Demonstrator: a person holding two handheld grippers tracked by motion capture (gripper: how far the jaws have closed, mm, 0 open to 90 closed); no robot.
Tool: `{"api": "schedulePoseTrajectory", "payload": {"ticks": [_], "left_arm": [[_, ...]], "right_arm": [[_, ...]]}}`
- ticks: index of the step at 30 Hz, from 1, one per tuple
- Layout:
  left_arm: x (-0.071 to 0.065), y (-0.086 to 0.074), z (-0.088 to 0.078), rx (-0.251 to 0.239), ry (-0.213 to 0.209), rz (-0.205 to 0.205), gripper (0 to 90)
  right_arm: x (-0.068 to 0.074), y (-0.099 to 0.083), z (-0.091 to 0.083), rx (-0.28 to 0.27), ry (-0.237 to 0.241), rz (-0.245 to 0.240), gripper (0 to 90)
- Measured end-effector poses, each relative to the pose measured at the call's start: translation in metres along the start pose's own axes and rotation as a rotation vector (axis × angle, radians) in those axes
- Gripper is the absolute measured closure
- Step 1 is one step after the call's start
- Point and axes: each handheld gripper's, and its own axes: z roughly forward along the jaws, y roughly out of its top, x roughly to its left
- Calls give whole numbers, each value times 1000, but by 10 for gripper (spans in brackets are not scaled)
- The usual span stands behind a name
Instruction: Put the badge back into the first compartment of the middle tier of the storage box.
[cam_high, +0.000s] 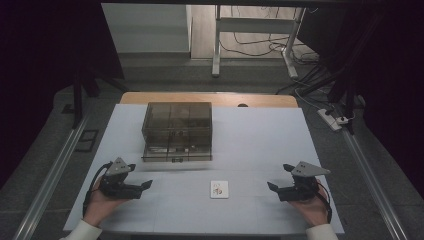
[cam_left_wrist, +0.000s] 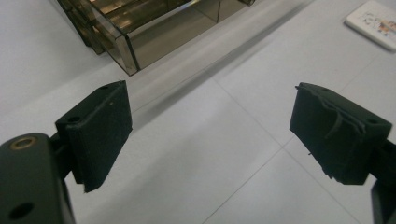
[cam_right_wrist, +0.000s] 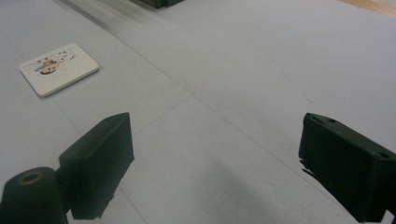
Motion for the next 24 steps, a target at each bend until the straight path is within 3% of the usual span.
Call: {"api": "schedulePoseTrajectory", "payload": {"ticks": [11, 24], "left_arm": [[2, 0, 1, 1, -4, 3, 135], [0, 4, 0, -1, -16, 13, 130]], "right_arm": [[3, -2, 3, 21, 14, -22, 110], [2, -3, 3, 19, 14, -7, 114]]}}
